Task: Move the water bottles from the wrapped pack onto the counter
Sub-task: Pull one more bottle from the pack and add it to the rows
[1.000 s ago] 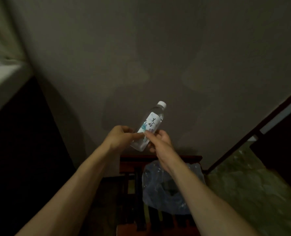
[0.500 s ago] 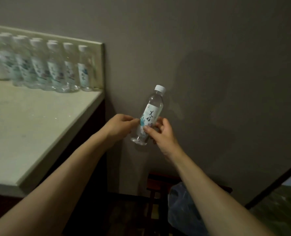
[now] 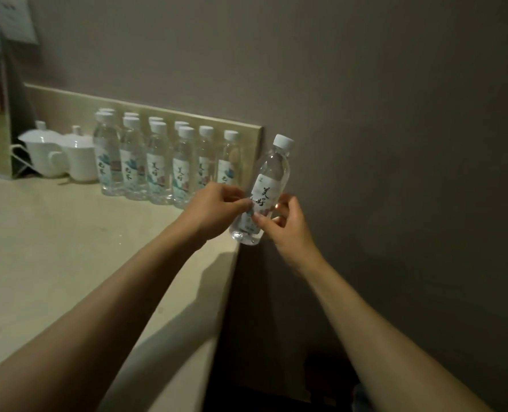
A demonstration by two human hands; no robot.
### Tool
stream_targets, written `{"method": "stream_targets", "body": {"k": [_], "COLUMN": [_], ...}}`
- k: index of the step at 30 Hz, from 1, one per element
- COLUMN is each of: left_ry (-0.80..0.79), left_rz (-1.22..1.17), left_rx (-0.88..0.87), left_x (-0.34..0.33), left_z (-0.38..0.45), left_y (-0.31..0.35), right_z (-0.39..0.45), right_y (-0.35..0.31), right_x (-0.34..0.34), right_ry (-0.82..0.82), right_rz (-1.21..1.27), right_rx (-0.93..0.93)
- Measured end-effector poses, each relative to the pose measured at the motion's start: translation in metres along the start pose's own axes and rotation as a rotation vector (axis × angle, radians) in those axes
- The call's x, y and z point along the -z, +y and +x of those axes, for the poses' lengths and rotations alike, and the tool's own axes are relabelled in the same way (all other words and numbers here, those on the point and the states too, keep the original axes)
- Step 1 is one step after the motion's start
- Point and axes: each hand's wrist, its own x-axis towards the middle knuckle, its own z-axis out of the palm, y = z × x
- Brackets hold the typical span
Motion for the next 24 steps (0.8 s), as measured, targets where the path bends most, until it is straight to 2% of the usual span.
{"method": "stream_targets", "body": {"k": [6, 14, 21, 24], "left_ry": [-0.03, -0.068, 0.046, 0.101], "left_rz": [-0.035, -0.013, 0.072, 0.189], "left_rx": [0.044, 0.063, -0.007, -0.03], "left_x": [0.045, 0.063, 0.06, 0.056], "left_z": [0.032, 0.065, 0.073, 0.077], "left_y": [-0.049, -0.089, -0.105, -0.109], "right_z": [0.036, 0.067, 0.076, 0.077], "right_y": [0.014, 0.033, 0.045, 0.048], "right_x": [-0.064, -0.103, -0.113, -0.115], "right_ry": [0.018, 0.061, 0.052, 0.083], "right_rz": [-0.082, -0.209, -0.246, -0.334], "right_rx": [-0.026, -0.093, -0.098, -0.089]}}
